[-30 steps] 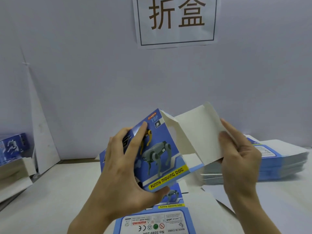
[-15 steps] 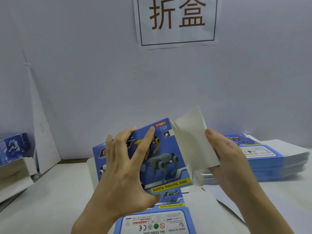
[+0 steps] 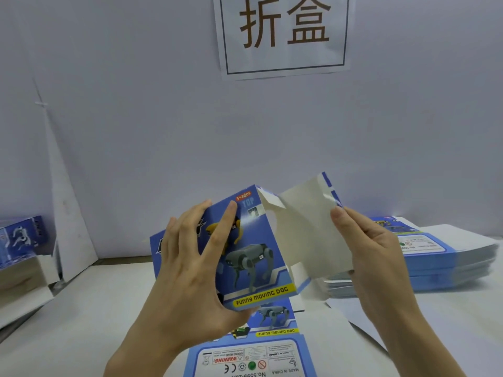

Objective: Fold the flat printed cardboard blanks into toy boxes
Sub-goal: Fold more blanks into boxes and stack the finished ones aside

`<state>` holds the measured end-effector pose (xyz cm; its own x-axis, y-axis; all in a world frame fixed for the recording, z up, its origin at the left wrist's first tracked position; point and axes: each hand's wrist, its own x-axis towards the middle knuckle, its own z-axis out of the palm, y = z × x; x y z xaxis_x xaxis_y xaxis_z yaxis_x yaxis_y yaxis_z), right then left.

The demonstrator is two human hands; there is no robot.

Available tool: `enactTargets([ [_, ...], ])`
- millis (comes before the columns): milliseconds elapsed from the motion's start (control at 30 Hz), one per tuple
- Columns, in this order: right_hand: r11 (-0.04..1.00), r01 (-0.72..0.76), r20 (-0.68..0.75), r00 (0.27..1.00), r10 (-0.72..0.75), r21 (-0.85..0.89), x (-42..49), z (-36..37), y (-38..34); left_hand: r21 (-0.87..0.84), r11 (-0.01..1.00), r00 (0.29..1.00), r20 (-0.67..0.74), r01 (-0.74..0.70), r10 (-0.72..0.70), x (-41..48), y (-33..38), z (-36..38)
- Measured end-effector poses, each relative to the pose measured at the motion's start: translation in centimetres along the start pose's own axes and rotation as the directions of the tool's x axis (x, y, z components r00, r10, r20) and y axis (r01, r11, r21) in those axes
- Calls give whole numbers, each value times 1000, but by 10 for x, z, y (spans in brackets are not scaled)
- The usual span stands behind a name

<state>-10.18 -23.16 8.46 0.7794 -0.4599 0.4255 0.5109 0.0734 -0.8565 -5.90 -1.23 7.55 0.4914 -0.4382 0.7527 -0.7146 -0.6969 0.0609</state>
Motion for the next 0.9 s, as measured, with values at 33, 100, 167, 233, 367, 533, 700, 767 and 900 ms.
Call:
enactTargets([
  [33, 1000, -20, 11, 1000, 20, 12, 0, -1, 0, -4, 1000, 1000, 2, 1, -1, 0, 1, 0],
  [100, 1000, -19, -9, 1000, 19, 3, 0, -2, 0, -18, 1000, 1000, 0, 2, -2, 1, 2, 0],
  [167, 1000, 20, -61, 998, -21, -22, 2, -4, 1, -37, 999, 1000, -13, -5, 5, 1, 4, -1],
  [233, 1000, 23, -87, 996, -23, -9, 3, -5, 0, -34, 999, 1000, -18, -21, 21, 0, 4, 1],
  [367, 1000, 11, 40, 999, -12, 25, -2, 0, -3, -12, 1000, 1000, 8, -28, 28, 0, 10, 4],
  [533, 983, 177, 247, 956, -161, -43, -16, 23, -1, 47, 999, 1000, -9, -6, 7, 1, 15, 7],
  [700, 974, 210, 302, 937, -177, -81, -24, 33, 7, 70, 998, 1000, -6, 5, -5, 1, 16, 7],
  [767, 978, 200, 299, 939, -173, -64, -25, 34, 7, 71, 997, 1000, 0, 12, -12, 1, 18, 7],
  [900, 986, 164, 336, 931, -145, -29, -27, 35, 7, 84, 996, 1000, -12, 23, -22, 2, 20, 5],
])
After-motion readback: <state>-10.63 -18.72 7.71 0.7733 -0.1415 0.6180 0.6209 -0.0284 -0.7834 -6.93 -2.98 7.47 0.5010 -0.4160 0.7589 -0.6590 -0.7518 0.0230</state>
